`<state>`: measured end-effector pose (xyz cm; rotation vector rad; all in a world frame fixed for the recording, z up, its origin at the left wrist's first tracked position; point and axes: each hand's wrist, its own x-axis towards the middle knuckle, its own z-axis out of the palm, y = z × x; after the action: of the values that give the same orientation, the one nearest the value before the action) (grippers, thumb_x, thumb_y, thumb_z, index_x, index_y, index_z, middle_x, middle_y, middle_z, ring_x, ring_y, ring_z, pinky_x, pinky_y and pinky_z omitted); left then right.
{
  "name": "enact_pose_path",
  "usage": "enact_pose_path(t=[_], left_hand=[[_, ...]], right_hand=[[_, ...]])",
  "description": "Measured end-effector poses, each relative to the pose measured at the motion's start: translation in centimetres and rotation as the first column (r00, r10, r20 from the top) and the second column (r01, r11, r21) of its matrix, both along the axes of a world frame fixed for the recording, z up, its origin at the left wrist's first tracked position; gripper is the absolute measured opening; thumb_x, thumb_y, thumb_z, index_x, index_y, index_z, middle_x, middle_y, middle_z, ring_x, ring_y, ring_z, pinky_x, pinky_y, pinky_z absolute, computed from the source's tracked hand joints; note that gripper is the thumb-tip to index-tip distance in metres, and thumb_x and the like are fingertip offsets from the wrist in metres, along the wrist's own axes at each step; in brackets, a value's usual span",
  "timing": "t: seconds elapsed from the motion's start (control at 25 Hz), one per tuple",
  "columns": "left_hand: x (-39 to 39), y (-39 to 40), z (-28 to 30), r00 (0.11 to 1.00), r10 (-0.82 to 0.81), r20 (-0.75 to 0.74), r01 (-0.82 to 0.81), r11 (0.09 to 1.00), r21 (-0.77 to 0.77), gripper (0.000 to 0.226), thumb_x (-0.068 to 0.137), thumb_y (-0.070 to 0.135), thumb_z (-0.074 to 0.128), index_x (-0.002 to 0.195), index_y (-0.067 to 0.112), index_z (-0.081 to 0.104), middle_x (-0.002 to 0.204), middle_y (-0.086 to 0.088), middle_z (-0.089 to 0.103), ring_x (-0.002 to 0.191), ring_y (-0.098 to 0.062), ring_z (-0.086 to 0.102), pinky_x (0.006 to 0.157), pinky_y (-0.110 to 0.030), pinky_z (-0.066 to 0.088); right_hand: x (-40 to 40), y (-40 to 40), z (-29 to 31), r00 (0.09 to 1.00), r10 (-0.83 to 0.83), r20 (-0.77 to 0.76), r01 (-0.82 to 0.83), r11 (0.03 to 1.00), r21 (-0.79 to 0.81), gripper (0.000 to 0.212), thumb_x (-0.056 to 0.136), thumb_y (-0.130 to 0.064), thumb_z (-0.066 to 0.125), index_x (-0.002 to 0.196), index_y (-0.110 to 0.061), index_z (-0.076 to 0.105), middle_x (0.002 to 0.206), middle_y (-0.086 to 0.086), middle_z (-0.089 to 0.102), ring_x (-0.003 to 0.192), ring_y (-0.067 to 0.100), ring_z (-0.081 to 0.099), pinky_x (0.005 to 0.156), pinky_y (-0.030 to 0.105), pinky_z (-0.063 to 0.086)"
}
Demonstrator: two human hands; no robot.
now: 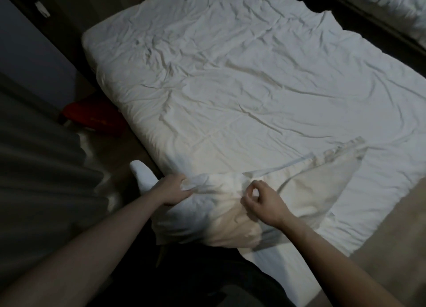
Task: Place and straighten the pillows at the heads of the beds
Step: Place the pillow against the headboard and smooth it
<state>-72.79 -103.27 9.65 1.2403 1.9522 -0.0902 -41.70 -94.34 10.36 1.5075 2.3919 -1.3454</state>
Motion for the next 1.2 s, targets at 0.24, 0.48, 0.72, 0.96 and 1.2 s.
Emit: enact_pose_path(t=[0.24,0.48,0.72,0.96,1.2], left_hand=[[-1.0,-0.4,1.2,0.998,0.008,0.058,-0.009,1.0,0.023,0.024,0.093,0.034,0.068,0.085,0.017,0.055,0.082,-0.002,0.059,0.081,-0.025,0.059,0.067,-0.035,0.038],[-2.2,-0.4,2.4,0.999,-0.001,-0.047,0.002,0.999,0.032,0.014,0.095,0.035,0.065,0.098,0.021,0.064,0.097,-0.001,0.07,0.089,-0.022,0.065,0.079,-0.039,0.052],[-4.0,-0.1,4.8,0.977,0.113,-0.179,-0.072,0.972,0.224,0.024,0.096,0.042,0.062,0.081,0.022,0.062,0.08,0.002,0.069,0.083,-0.028,0.063,0.075,-0.042,0.052],[-5.9,1.5,7.7,0.975,0.216,-0.048,-0.172,0.876,0.45,0.026,0.092,0.032,0.071,0.07,0.024,0.062,0.068,0.005,0.065,0.075,-0.024,0.062,0.07,-0.038,0.047],[-12.7,2.5,10.6,0.944,0.324,-0.058,-0.23,0.774,0.59,0.028,0.086,0.036,0.074,0.068,0.02,0.061,0.063,0.005,0.064,0.067,-0.016,0.063,0.061,-0.032,0.047]], right_hand=[[-1.1,5.0,-1.5,0.975,0.021,0.222,0.004,0.994,-0.111,0.082,0.091,-0.031,0.066,0.162,-0.016,0.028,0.167,0.011,0.034,0.142,0.031,0.051,0.111,0.041,0.043],[-0.3,5.2,-2.9,0.884,0.115,0.453,-0.066,0.99,-0.123,0.087,0.085,-0.058,0.042,0.164,-0.025,0.03,0.156,0.013,0.054,0.14,0.035,0.054,0.112,0.044,0.043],[-0.9,7.6,-1.6,0.79,0.305,0.532,-0.298,0.949,-0.101,0.041,0.084,-0.053,0.055,0.11,-0.024,0.066,0.126,0.006,0.059,0.111,0.031,0.064,0.083,0.038,0.047],[-1.4,10.6,1.9,0.878,0.174,0.446,-0.252,0.96,0.121,0.019,0.092,-0.042,0.062,0.089,-0.024,0.062,0.093,-0.005,0.068,0.105,0.028,0.061,0.088,0.038,0.037],[-7.2,11.5,6.7,0.997,0.07,0.033,-0.073,0.989,0.127,0.034,0.096,-0.024,0.069,0.07,-0.012,0.051,0.065,0.003,0.056,0.067,0.018,0.052,0.062,0.037,0.039]])
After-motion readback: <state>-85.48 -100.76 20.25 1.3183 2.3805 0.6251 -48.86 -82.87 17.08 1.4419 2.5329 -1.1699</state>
